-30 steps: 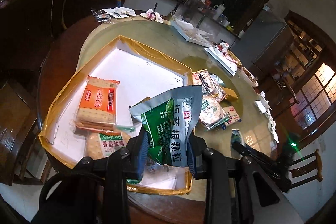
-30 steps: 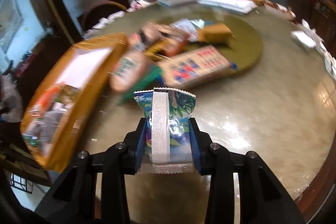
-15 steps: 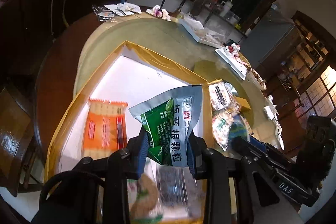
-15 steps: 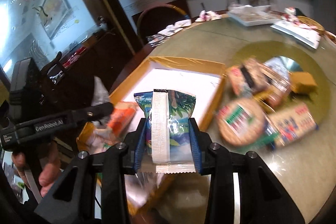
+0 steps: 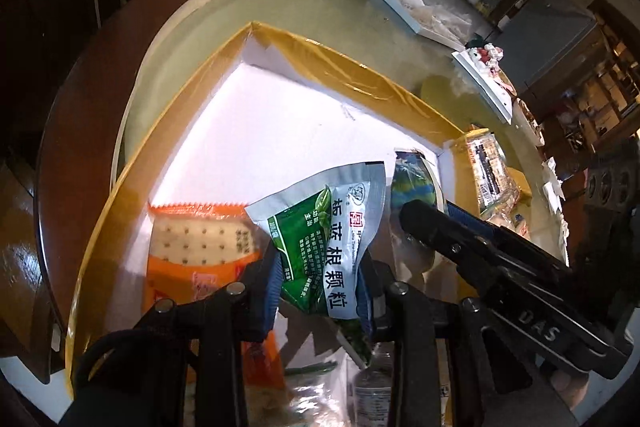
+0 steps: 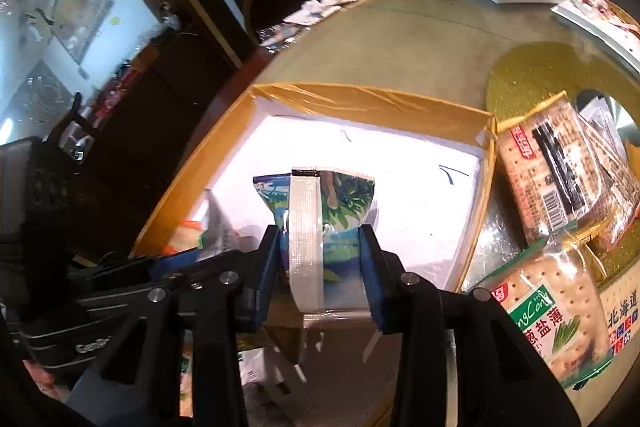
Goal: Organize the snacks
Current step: 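Release both items in the box and pull both grippers back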
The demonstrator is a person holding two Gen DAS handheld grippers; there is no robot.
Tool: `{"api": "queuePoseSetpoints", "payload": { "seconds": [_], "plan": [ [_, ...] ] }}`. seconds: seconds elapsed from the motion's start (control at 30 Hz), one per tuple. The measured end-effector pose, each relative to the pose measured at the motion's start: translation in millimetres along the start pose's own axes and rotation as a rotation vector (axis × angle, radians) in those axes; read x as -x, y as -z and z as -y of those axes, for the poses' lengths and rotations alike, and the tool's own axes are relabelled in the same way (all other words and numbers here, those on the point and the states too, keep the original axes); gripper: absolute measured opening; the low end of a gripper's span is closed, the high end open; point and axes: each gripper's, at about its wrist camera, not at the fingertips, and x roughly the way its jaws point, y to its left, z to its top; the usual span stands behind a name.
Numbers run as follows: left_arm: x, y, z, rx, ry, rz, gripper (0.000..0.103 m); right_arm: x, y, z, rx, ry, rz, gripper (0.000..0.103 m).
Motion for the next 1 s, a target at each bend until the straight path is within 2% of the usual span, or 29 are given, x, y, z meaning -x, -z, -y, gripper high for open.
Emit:
{"api": "queuePoseSetpoints", "payload": {
  "seconds": [0.1, 0.17, 0.2, 0.33, 0.47, 0.63, 0.73, 1.0],
  "plan": [
    [5, -1, -2, 0.018, 0.012, -0.002, 0.035, -1, 0, 3, -0.015, 0.04, -0.011, 0.044],
    [8, -2, 1, 0.0, 0.007, -0.003, 0.04, 4, 0, 4, -0.026, 0.03, -0.015, 0.051],
    [12, 0, 4, -0.018, 0.007, 0.003, 0.046, 7, 1, 4, -0.032, 0.026, -0.009, 0.058],
    [33, 11, 11, -0.018, 0.0, 0.083, 0.069, 35, 9, 10, -0.066, -0.001, 0.041, 0.063],
    [61, 34, 27, -0.011, -0.001, 0.171, 0.071, 70, 29, 15, -0.087, -0.031, 0.094, 0.067],
    [95, 74, 64, -0.063, -0.053, 0.284, 0.071, 124, 68, 27, -0.132, -0.077, 0.169, 0.07],
    [107, 91, 87, -0.09, -0.019, 0.301, 0.073, 149, 89, 39, -0.165, -0.069, 0.202, 0.073],
    [117, 124, 129, -0.163, 0.03, 0.267, 0.073, 186, 130, 72, -0.269, -0.025, 0.226, 0.073]
  ]
}}
